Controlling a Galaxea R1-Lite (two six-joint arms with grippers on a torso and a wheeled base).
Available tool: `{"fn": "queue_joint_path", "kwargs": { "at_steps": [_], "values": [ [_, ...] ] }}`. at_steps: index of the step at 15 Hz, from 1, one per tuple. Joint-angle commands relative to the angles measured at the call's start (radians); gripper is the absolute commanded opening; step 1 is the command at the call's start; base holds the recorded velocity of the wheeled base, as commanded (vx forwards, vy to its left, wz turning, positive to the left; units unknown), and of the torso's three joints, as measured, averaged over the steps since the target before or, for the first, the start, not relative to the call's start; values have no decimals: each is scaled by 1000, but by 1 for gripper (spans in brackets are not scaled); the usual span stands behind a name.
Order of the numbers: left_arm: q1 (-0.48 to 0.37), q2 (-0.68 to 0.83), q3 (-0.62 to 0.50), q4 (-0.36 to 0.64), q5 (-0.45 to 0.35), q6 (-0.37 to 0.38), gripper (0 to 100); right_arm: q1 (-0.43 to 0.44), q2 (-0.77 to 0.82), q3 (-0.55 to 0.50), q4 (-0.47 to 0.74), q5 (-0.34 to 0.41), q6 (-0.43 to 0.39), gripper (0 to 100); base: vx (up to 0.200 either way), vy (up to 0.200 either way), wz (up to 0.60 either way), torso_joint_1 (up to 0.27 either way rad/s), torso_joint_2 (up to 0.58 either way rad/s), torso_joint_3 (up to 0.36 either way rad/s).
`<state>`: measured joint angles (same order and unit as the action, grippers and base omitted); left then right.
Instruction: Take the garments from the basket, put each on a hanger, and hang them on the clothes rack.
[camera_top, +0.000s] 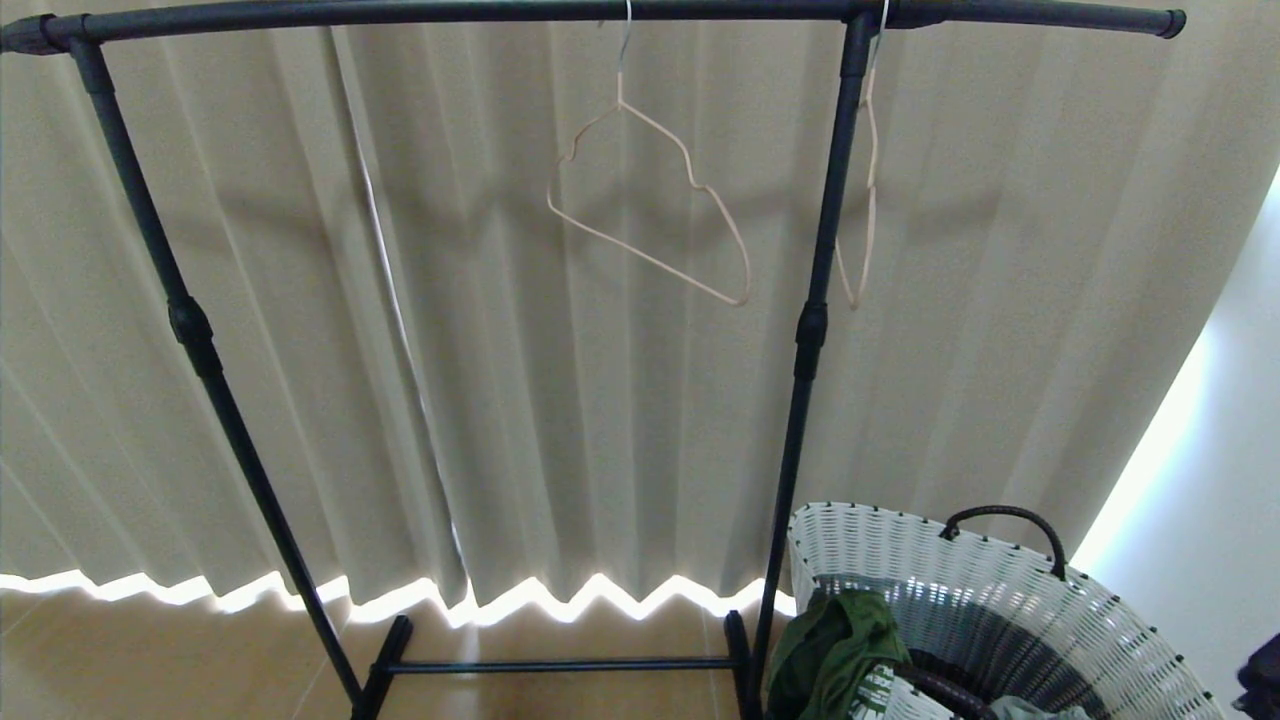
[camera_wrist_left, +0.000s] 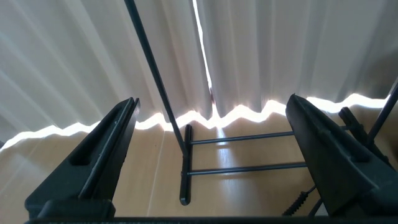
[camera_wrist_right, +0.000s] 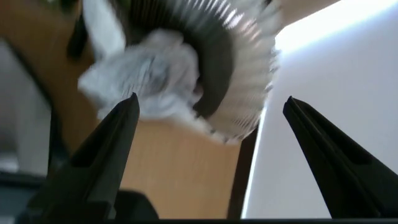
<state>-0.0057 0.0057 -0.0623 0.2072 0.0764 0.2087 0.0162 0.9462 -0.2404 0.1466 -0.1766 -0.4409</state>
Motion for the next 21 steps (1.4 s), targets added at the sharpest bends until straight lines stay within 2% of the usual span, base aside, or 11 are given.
{"fn": "queue_joint_path", "kwargs": {
  "at_steps": [1, 4, 6, 8, 9, 15, 19, 21],
  "values": [
    [0, 0, -1, 0, 0, -2, 100, -1, 304, 1, -58, -6, -9, 100, 0, 0, 0, 0, 0, 0],
    [0, 0, -1, 0, 0, -2, 100, 4, 393, 0, -71, -6, -21, 100, 0, 0, 0, 0, 0, 0],
    [0, 0, -1, 0, 0, -3, 100, -2, 447, -10, -81, -9, -64, 100, 0, 0, 0, 0, 0, 0],
    [0, 0, -1, 0, 0, -5, 100, -2, 517, -7, -148, -30, -67, 100, 0, 0, 0, 0, 0, 0],
    [0, 0, -1, 0, 0, -9, 100, -12, 588, -7, -219, -47, -67, 100, 0, 0, 0, 0, 0, 0],
    [0, 0, -1, 0, 2, -9, 100, -79, 807, -8, -418, -54, -68, 100, 0, 0, 0, 0, 0, 0],
    [0, 0, -1, 0, 2, -9, 100, -82, 885, 1, -553, -54, -68, 100, 0, 0, 0, 0, 0, 0],
    [0, 0, -1, 0, 2, -9, 100, -84, 893, 1, -568, -54, -68, 100, 0, 0, 0, 0, 0, 0]
  ]
}}
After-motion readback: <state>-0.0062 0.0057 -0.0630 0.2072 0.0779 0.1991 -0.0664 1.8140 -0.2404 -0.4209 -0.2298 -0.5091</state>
